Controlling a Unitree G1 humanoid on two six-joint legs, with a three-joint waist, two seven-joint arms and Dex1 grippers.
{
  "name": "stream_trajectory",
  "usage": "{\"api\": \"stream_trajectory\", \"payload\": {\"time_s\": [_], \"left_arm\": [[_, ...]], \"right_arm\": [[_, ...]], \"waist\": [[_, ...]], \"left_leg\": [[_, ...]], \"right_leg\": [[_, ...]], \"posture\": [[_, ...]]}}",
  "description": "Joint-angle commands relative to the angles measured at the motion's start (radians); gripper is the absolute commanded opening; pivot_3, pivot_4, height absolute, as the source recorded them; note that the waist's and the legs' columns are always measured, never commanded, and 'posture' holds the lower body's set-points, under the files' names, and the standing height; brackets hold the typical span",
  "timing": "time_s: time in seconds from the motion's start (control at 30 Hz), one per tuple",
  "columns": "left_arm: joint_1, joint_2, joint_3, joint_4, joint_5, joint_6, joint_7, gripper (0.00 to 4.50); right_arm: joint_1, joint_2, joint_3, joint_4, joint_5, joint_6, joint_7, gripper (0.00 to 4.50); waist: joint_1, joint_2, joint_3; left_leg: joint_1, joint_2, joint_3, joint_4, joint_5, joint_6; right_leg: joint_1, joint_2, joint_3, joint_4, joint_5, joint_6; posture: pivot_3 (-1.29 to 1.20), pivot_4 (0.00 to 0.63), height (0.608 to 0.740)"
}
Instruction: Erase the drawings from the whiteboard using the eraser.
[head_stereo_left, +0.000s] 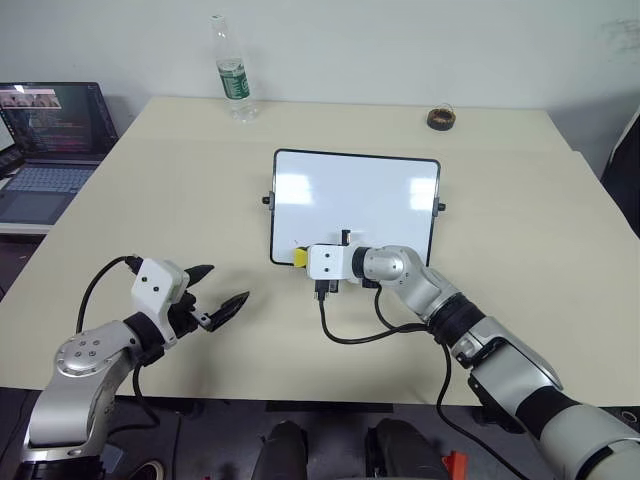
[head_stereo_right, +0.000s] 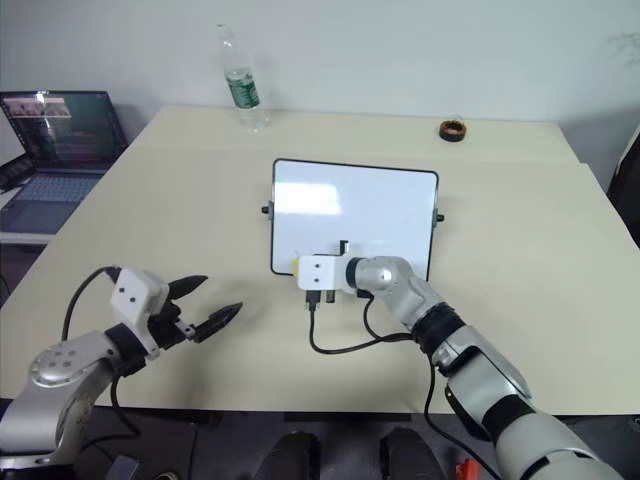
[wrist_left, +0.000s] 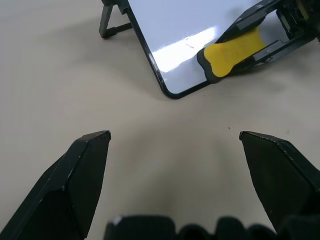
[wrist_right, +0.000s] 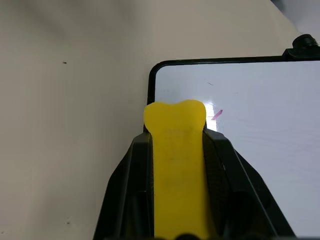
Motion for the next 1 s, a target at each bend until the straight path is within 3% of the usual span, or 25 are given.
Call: {"api": "stream_trajectory", "payload": {"time_s": [0.03, 0.23, 0.4, 0.5, 0.77, 1.0], "left_arm": [[-0.006, -0.002, -0.005, -0.009, 0.000, -0.022, -0.010, 4.50], [-0.021, -0.004, -0.019, -0.003, 0.000, -0.021, -0.007, 4.50], [-0.026, -0.005, -0.021, -0.010, -0.004, -0.014, -0.003, 4.50], [-0.035, -0.006, -0.025, -0.017, -0.007, -0.004, 0.002, 4.50], [-0.077, -0.004, -0.040, -0.060, -0.040, 0.039, 0.000, 4.50], [-0.216, -0.003, -0.175, -0.111, -0.054, 0.096, -0.056, 4.50]], "right_arm": [[-0.092, 0.014, -0.114, 0.052, -0.006, -0.001, -0.181, 0.99], [-0.064, 0.040, -0.064, 0.059, -0.022, 0.008, -0.071, 0.99], [0.002, -0.004, 0.004, -0.010, -0.061, 0.013, 0.060, 0.99], [0.036, -0.038, -0.005, -0.051, -0.070, 0.023, 0.065, 0.99], [0.186, -0.189, -0.139, -0.334, 0.006, 0.103, 0.084, 0.99], [0.395, -0.227, -0.417, -0.855, 0.261, 0.404, 0.120, 0.99]], "waist": [[0.000, 0.001, 0.000], [-0.002, -0.001, 0.000], [-0.002, 0.000, 0.000], [0.000, 0.000, 0.000], [0.013, 0.000, 0.000], [0.007, 0.001, 0.001]], "left_leg": [[0.000, 0.000, 0.000, 0.000, 0.001, 0.000], [-0.001, 0.000, 0.000, -0.001, 0.001, 0.000], [-0.002, 0.001, 0.001, -0.002, 0.001, 0.000], [-0.001, 0.001, 0.000, -0.001, 0.001, 0.000], [-0.004, 0.000, -0.002, 0.000, 0.001, 0.000], [-0.006, 0.000, -0.002, 0.000, 0.001, 0.000]], "right_leg": [[-0.001, 0.001, 0.000, 0.000, 0.000, -0.001], [-0.001, 0.001, 0.000, -0.001, 0.000, -0.001], [-0.001, 0.001, 0.000, -0.002, 0.000, -0.001], [-0.001, 0.000, 0.000, -0.001, 0.000, -0.001], [0.000, -0.002, -0.002, -0.002, 0.000, 0.000], [-0.002, -0.001, -0.002, -0.002, 0.000, 0.000]], "posture": [[0.00, 0.150, 0.740], [0.00, 0.150, 0.740], [0.00, 0.150, 0.740], [0.00, 0.150, 0.740], [0.00, 0.150, 0.740], [0.00, 0.150, 0.740]]}}
